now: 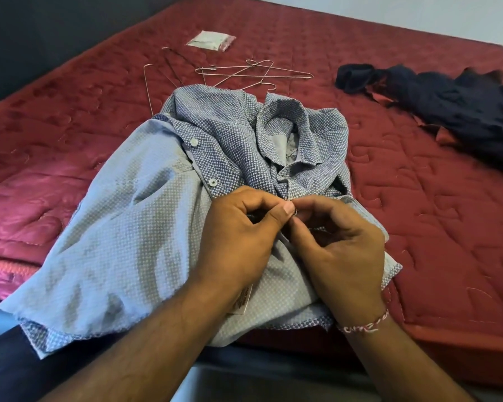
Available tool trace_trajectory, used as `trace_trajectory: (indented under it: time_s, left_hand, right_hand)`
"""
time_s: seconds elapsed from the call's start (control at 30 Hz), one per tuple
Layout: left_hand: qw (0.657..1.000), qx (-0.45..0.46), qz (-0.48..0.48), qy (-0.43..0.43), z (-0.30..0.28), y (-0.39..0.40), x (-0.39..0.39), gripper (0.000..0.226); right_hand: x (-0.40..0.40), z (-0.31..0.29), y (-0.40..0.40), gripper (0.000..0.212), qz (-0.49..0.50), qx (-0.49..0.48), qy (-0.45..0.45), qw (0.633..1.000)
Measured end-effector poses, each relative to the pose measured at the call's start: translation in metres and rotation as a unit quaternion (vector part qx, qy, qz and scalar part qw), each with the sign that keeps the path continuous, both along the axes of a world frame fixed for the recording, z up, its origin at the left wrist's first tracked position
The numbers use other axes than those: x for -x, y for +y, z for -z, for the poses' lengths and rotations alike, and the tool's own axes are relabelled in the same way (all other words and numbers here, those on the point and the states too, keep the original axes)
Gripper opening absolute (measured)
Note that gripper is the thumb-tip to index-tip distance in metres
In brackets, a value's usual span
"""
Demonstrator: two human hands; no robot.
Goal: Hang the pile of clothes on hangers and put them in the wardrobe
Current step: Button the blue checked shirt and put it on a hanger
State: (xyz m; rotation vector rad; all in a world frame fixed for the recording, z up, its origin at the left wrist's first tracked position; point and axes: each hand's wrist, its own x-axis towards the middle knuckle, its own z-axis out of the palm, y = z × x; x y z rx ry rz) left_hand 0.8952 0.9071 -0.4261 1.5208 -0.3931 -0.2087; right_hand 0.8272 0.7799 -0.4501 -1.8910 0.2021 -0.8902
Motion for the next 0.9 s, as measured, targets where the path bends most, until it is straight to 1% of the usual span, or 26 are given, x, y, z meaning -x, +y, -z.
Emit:
trace_trajectory:
  time_s: [0.07, 0.2, 0.3, 0.4, 0.47, 0.63, 0.77, 0.83, 0.9]
  left_hand:
    - [1.000, 0.016, 0.008, 0.019, 0.000, 0.000, -0.001, 0.010]
    - [0.991, 0.062, 0.065, 0.101, -0.001, 0.004, -0.006, 0.014]
    - [0.987, 0.072, 0.081, 0.116, -0.003, 0.005, -0.008, 0.015]
    - [0.985, 0.085, 0.076, 0.125, -0.004, 0.004, -0.006, 0.015]
    - [0.990, 0.070, 0.062, 0.107, -0.003, 0.003, -0.005, 0.014]
    - [1.000, -0.007, -0.005, 0.017, 0.004, -0.003, 0.002, 0.011]
    - [0.997, -0.050, -0.016, -0.062, 0.008, -0.005, 0.001, 0.015]
    - [0.996, -0.062, -0.008, -0.070, 0.009, -0.005, 0.000, 0.015]
    - [0.997, -0.059, 0.007, -0.057, 0.010, -0.004, -0.001, 0.015]
  right_hand:
    - [0.000, 0.000, -0.001, 0.024, -0.011, -0.015, -0.001, 1.000]
    - [0.000, -0.003, -0.003, 0.026, -0.049, -0.060, 0.005, 0.997]
    - [0.000, -0.003, -0.002, 0.026, -0.068, -0.081, 0.001, 0.994]
    - [0.000, -0.004, -0.001, 0.027, -0.070, -0.078, -0.001, 0.994]
    - [0.000, -0.004, 0.000, 0.027, -0.070, -0.076, -0.002, 0.995]
    - [0.001, -0.005, 0.002, 0.025, -0.060, -0.068, 0.003, 0.996]
    - [0.001, -0.007, 0.002, 0.015, -0.050, -0.114, -0.007, 0.992]
    - [0.001, -0.007, 0.001, 0.012, -0.050, -0.120, -0.010, 0.992]
    - [0.000, -0.008, 0.001, 0.011, -0.058, -0.139, -0.011, 0.989]
